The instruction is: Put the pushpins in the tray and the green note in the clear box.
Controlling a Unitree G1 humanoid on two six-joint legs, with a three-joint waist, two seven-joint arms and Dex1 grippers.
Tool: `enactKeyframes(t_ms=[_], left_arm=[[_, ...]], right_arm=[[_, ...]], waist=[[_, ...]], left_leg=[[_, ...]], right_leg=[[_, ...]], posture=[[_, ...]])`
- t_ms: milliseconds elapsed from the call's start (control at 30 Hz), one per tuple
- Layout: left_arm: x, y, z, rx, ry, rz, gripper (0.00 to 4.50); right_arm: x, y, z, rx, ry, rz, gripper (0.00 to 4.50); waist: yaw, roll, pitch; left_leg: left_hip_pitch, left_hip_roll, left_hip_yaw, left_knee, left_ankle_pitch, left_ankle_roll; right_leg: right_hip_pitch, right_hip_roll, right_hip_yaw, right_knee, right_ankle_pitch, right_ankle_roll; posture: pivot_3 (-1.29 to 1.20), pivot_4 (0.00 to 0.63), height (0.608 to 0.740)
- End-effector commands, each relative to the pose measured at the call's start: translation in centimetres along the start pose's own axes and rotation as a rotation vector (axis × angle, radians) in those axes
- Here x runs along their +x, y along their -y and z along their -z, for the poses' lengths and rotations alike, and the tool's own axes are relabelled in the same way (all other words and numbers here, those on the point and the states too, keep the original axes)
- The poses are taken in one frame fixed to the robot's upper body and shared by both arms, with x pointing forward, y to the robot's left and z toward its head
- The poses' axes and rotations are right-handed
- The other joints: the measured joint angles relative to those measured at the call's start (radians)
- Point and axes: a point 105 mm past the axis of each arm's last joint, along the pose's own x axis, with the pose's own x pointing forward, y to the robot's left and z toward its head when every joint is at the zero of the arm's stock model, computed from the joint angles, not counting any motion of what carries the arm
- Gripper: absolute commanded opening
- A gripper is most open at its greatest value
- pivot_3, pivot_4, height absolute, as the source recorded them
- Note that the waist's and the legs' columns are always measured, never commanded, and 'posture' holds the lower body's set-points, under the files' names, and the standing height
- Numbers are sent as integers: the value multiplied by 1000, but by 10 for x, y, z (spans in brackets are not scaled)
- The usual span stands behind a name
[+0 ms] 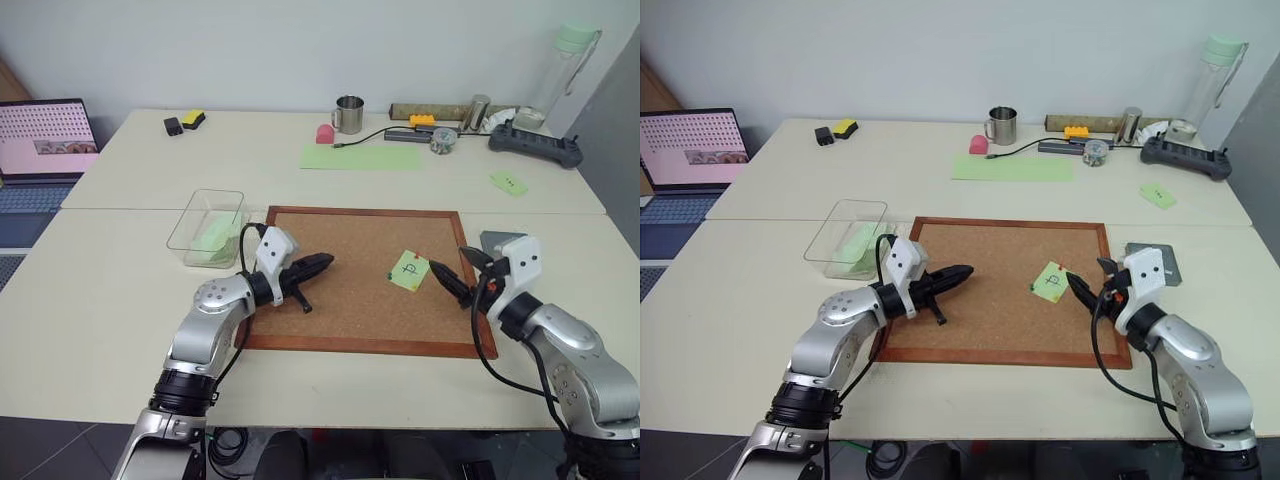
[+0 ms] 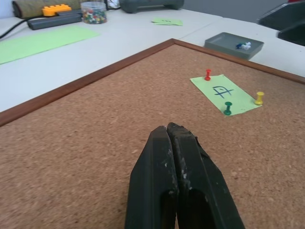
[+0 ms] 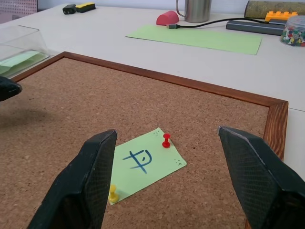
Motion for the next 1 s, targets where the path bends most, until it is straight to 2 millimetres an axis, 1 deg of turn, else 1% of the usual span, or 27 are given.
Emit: enactKeyframes(t_ms=[33,100,200,267,400,533,700,800,1000], left_arm=[[5,8,-9,25,34,43,35],[9,9,-2,26,1,41,35],[12,18,20,36,-93,79,35],[10,24,33,37,-143,108,35],[5,29,55,28,-220,127,35],[3,30,71,8,-267,128,35],[3,30,76,-3,-266,125,35],[4,29,75,0,-262,125,35],[6,29,72,13,-251,128,35]], right_arm=[[7,4,-4,-13,19,10,3539],[12,4,0,-3,9,8,3539],[23,7,3,20,0,23,3539],[29,6,5,14,-10,21,3539],[39,2,10,11,-28,-7,3539],[45,2,17,9,-41,-15,3539],[52,5,20,1,-49,-18,3539],[55,7,22,-9,-54,-21,3539],[67,8,24,-20,-59,-42,3539]], waist=[[0,0,0],[0,0,0],[-1,0,0],[-2,0,0],[-2,0,0],[-2,1,-1],[-2,3,-3],[-3,3,-3],[-3,3,-3]], left_leg=[[0,0,0,0,0,0],[0,0,0,0,0,0],[0,0,0,0,0,0],[0,0,0,0,0,0],[0,0,0,0,0,0],[1,0,1,0,0,0],[3,0,1,0,0,0],[11,0,1,-1,0,1],[14,0,0,-1,-1,1]], right_leg=[[0,0,0,0,0,0],[0,0,0,0,0,0],[0,0,0,0,0,0],[0,0,0,0,0,0],[-1,0,1,0,0,0],[0,0,1,0,0,0],[2,0,1,0,0,0],[10,0,1,-1,0,0],[14,0,0,-2,0,0]], posture=[[0,150,740],[0,150,740],[0,150,740],[0,150,740],[0,150,740],[0,150,740],[0,150,740],[0,150,740],[0,150,740]])
